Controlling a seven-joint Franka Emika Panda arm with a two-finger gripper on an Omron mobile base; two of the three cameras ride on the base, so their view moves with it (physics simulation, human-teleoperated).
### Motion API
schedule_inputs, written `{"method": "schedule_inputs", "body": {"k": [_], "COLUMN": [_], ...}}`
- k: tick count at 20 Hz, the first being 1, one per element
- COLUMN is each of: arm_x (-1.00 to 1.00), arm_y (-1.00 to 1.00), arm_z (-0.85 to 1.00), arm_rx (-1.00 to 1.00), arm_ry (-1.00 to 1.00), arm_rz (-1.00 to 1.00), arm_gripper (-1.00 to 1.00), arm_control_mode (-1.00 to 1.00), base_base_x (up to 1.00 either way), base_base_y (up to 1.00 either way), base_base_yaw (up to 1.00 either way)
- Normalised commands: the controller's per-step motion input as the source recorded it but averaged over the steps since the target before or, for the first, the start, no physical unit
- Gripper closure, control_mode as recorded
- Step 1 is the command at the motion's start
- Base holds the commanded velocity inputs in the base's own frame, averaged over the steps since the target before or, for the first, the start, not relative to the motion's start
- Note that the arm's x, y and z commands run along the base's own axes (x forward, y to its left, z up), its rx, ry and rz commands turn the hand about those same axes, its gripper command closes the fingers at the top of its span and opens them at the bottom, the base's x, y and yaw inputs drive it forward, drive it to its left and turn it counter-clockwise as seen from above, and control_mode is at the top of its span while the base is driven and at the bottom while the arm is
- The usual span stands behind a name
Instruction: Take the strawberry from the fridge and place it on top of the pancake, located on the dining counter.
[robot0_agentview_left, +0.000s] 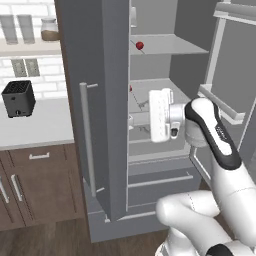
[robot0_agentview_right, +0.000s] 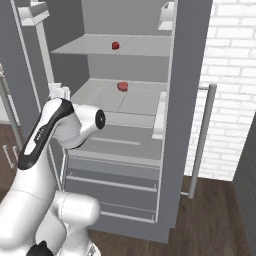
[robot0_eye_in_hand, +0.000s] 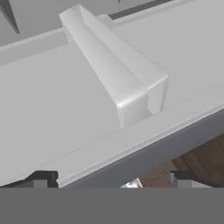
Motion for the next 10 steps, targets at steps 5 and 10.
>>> {"method": "schedule_inputs", "body": {"k": [5, 10], "arm_x": [0.12, 0.00], "arm_y": [0.35, 0.40], "arm_z": [-0.01, -0.05], "arm_rx": [0.00, 0.00], "arm_ry": [0.00, 0.00], "arm_rz": [0.06, 0.04], "arm_gripper": [-1.00, -1.00], "arm_control_mode": [-1.00, -1.00], "base_base_x": [0.00, 0.00], "base_base_y": [0.00, 0.00], "base_base_yaw": [0.00, 0.00]}}
